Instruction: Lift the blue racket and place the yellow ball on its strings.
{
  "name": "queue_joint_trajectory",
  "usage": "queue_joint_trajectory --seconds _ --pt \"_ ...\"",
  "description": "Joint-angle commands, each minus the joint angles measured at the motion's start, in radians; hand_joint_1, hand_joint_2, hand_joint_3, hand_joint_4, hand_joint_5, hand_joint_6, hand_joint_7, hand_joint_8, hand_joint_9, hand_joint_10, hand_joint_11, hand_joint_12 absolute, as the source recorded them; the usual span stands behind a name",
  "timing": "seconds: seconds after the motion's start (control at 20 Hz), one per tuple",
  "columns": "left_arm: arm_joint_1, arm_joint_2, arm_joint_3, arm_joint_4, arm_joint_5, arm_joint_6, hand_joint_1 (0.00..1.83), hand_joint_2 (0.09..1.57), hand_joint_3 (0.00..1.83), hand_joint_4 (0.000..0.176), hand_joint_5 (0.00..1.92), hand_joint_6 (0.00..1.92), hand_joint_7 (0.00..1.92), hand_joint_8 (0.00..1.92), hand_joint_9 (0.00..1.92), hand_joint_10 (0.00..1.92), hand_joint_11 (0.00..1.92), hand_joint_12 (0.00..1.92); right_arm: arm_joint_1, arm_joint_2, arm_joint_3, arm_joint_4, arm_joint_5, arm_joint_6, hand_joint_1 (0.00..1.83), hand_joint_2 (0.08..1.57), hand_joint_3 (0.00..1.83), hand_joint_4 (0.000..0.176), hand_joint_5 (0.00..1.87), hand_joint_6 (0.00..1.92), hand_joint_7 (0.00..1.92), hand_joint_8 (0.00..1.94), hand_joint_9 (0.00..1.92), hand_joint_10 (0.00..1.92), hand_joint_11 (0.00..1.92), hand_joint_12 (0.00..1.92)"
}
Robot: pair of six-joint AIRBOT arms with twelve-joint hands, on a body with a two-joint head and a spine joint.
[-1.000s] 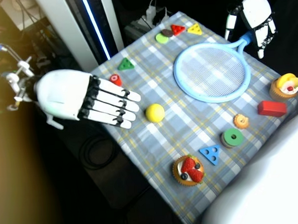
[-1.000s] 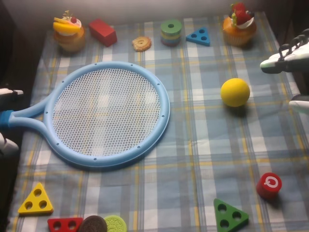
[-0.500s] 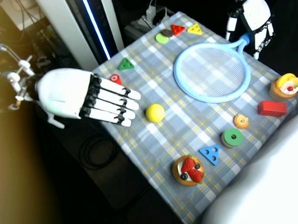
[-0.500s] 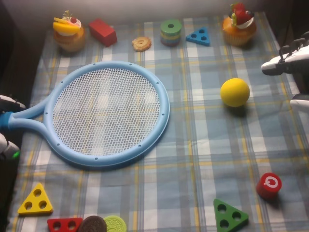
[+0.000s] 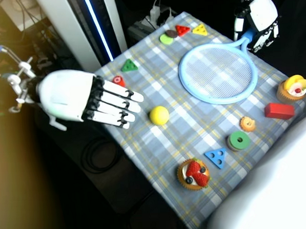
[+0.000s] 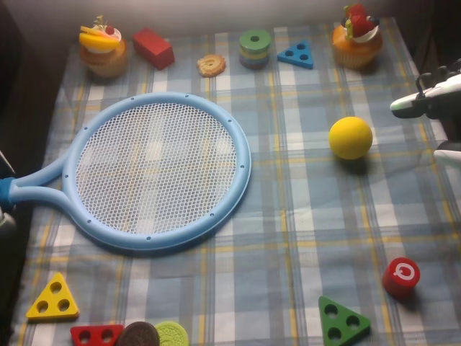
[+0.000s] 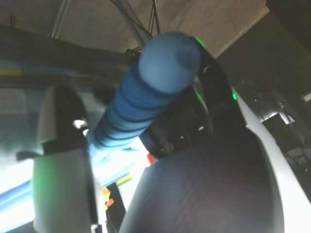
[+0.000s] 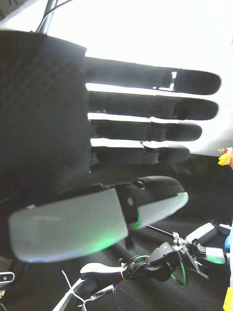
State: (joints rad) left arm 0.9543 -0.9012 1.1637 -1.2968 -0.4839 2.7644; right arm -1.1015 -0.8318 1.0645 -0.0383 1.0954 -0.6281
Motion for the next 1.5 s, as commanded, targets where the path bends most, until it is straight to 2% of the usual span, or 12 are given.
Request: queue_joint_trajectory --seconds 0.0,0.1,0.15,0.2,0.4,0.65,0.7,0.75,0.85,1.05,1.25,1.45 --pt "-0.004 -0.001 0.008 0.015 -0.075 0.003 0.87 1.21 0.01 0.094 0.62 1.87 0.61 1.89 0.66 1.91 0.68 1.92 0.002 -0.001 0.002 0.024 0.117 0.006 0.87 1.27 0.00 0.000 0.73 0.00 0.88 0.00 1.09 0.02 0.73 1.09" --pt "-0.003 0.000 -0.004 0.023 -0.086 0.003 1.02 1.22 0.00 0.111 0.66 1.92 0.70 1.92 0.78 1.92 0.89 1.92 0.000 -0.001 0.002 0.024 0.117 0.008 0.88 1.27 0.00 0.000 0.73 0.00 0.93 0.01 1.11 0.03 0.72 1.14" --pt "-0.003 0.001 -0.011 0.030 -0.093 0.002 1.10 1.23 0.00 0.163 0.77 1.92 0.88 1.92 0.99 1.92 1.13 1.92 -0.001 -0.001 0.002 0.024 0.117 0.009 0.89 1.26 0.00 0.000 0.73 0.00 0.94 0.01 1.13 0.04 0.74 1.16" --pt "-0.004 0.007 -0.028 0.056 -0.103 -0.006 1.09 1.32 0.02 0.173 0.86 1.92 1.07 1.92 1.26 1.92 1.41 1.92 -0.002 -0.001 0.002 0.024 0.118 0.009 0.90 1.26 0.00 0.000 0.74 0.00 0.96 0.01 1.15 0.04 0.74 1.20" --pt "-0.006 0.034 -0.068 0.156 -0.121 -0.128 1.35 1.27 0.00 0.176 0.97 1.92 1.14 1.92 1.37 1.92 1.36 1.92 -0.003 -0.001 0.001 0.024 0.118 0.010 0.86 1.27 0.00 0.000 0.74 0.00 0.93 0.00 1.04 0.01 0.66 1.05" --pt "0.011 0.121 -0.175 0.336 -0.219 -0.358 1.69 1.21 0.00 0.176 0.88 1.92 1.09 1.92 1.38 1.92 1.49 1.92 -0.003 -0.001 0.001 0.025 0.120 0.012 0.90 1.26 0.00 0.000 0.76 0.00 1.02 0.01 1.16 0.08 0.70 1.31" --pt "0.018 0.139 -0.200 0.367 -0.250 -0.386 1.72 1.19 0.00 0.176 0.89 1.92 1.13 1.92 1.38 1.92 1.50 1.92 -0.003 -0.001 0.001 0.025 0.123 0.012 1.23 1.20 0.00 0.000 0.77 0.01 0.88 0.96 1.16 0.11 0.71 1.30" --pt "0.025 0.155 -0.222 0.389 -0.276 -0.399 1.77 1.16 0.00 0.176 0.89 1.92 1.14 1.92 1.41 1.92 1.52 1.92 -0.003 -0.001 0.001 0.025 0.126 0.012 0.98 1.24 0.00 0.000 0.76 0.01 0.85 0.48 1.13 0.12 0.70 1.32" --pt "0.047 0.193 -0.273 0.436 -0.346 -0.451 1.80 1.15 0.00 0.176 0.87 1.92 1.13 1.92 1.45 1.92 1.54 1.92 -0.003 -0.001 0.001 0.024 0.139 0.015 0.91 1.26 0.00 0.000 0.74 0.00 0.91 0.06 1.09 0.09 0.70 1.15" --pt "0.101 0.262 -0.330 0.549 -0.461 -0.708 1.83 1.15 0.00 0.176 1.00 1.92 1.26 1.92 1.54 1.92 1.56 1.92 0.018 -0.001 0.005 0.014 0.187 0.034 0.87 1.26 0.00 0.000 0.74 0.00 0.91 0.00 1.06 0.06 0.62 1.32" --pt "0.104 0.298 -0.410 0.655 -0.568 -0.730 1.83 1.20 0.00 0.176 1.19 1.92 1.42 1.92 1.65 1.92 1.46 1.92 0.108 -0.020 0.036 -0.059 0.139 0.042 0.81 1.15 0.00 0.000 0.54 0.00 0.58 0.00 0.63 0.00 0.50 0.48" --pt "0.110 0.314 -0.442 0.693 -0.625 -0.730 1.83 1.17 0.00 0.175 1.14 1.92 1.41 1.92 1.65 1.92 1.49 1.92 0.214 -0.095 0.132 -0.158 -0.022 0.131 0.95 1.04 0.00 0.004 0.52 0.00 0.56 0.00 0.63 0.00 0.46 0.57"
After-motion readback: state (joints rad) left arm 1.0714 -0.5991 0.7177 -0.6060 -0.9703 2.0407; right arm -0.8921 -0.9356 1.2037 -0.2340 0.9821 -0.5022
